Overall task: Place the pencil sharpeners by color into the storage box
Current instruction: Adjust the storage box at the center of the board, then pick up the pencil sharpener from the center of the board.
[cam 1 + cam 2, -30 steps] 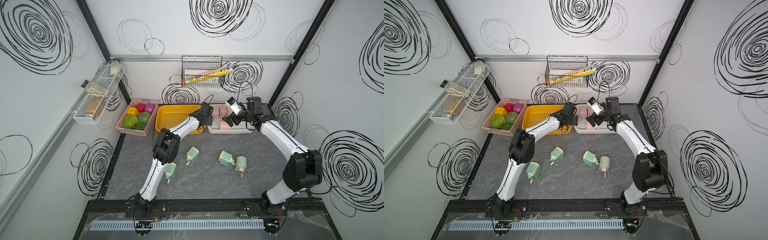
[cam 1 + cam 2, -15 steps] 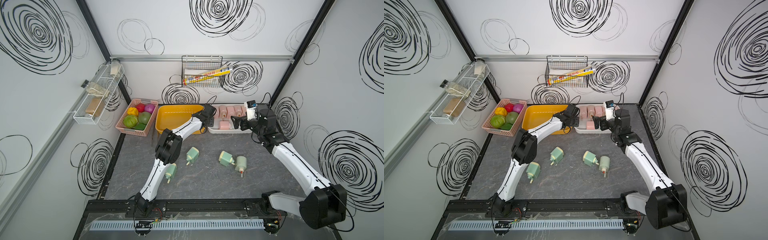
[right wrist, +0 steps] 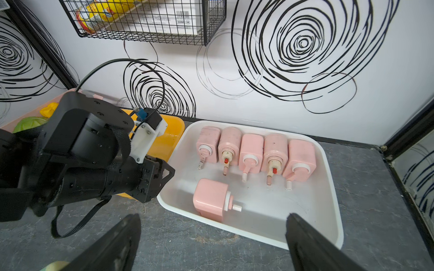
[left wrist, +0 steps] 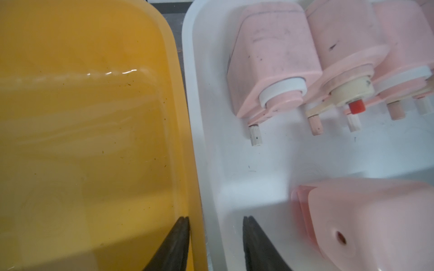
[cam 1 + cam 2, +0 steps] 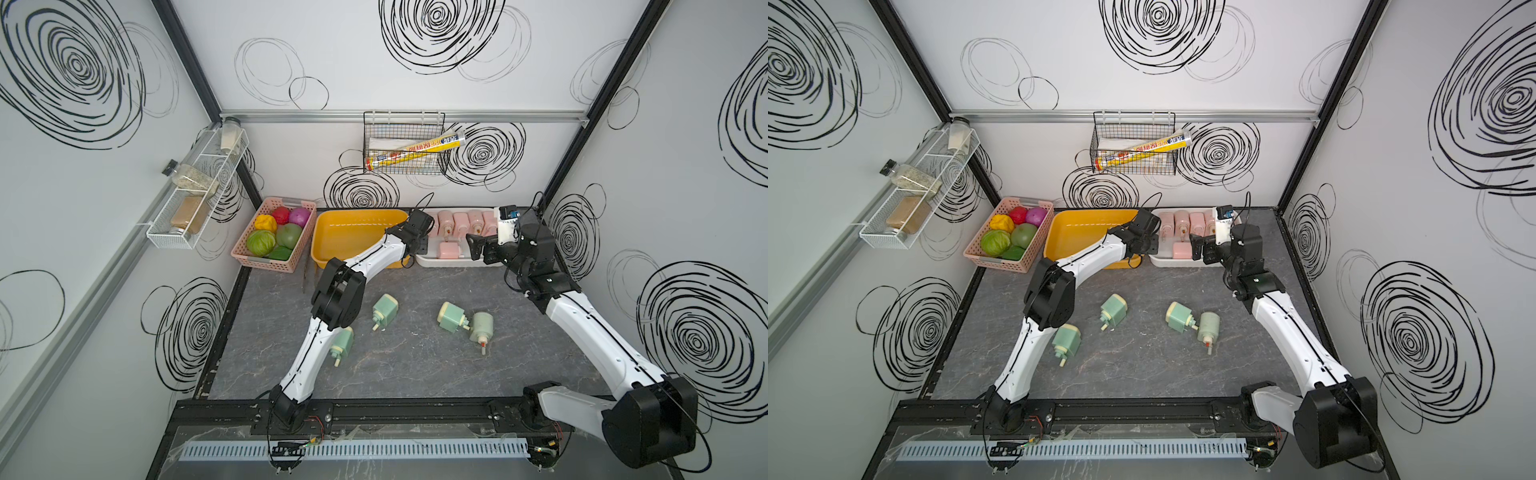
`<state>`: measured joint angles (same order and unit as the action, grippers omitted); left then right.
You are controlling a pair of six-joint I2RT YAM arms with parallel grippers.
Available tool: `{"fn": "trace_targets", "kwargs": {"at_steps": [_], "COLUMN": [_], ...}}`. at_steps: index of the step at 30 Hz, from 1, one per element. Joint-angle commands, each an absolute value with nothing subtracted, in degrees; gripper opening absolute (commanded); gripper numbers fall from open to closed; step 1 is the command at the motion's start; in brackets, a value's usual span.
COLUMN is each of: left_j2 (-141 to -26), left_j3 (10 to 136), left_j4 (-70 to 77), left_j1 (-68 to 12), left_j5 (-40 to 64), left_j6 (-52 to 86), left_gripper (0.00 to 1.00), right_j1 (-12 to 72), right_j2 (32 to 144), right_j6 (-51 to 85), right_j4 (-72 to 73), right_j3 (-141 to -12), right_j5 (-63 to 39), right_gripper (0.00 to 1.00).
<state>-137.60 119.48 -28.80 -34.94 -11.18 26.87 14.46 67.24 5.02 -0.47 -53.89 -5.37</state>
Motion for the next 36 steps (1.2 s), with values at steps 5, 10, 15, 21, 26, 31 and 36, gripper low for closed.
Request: {"fn": "trace_targets", "kwargs": {"at_steps": [5, 10, 15, 21, 26, 31, 36], "left_j2": [-137.43, -134.46, -126.37, -113.28, -103.19, -95.09, -87.72], "left_j3": [121.03, 119.99, 112.19, 95.16, 81.9, 69.54, 58.19], "left_j4": [-30.76, -30.61, -26.99, -18.46, -13.23, -8.69, -3.01], "left_j1": [-36.12, -36.12, -36.95, -37.44, -37.45, -36.46, -36.56], "left_j5": [-11.98, -11.29, -10.6, -7.35, -9.06, -6.48, -5.14], "left_j6": [28.63, 27.36, 24.7, 19.78, 17.09, 14.67, 16.47], "left_gripper": [0.49, 0.58, 0.85, 0.99, 0.99, 0.99, 0.99], "right_j1": [14.75, 14.76, 14.77, 14.77, 14.77, 14.72, 14.76], "right_j2": [65.04, 65.22, 64.91, 62.8, 61.87, 61.69, 61.78], "right_j6": [5.58, 7.86, 10.77, 10.55, 10.61, 10.64, 11.15], "right_j4": [1.1, 2.11, 3.15, 4.88, 5.5, 5.45, 6.41], "right_j3": [-52.57, -52.06, -51.04, -49.25, -48.26, -47.63, -47.2], "right_j5": [-4.23, -3.56, -3.34, -3.34, -3.52, -4.09, -4.87], "right_gripper": [1.0, 1.0, 1.0, 1.0, 1.0, 1.0, 1.0]}}
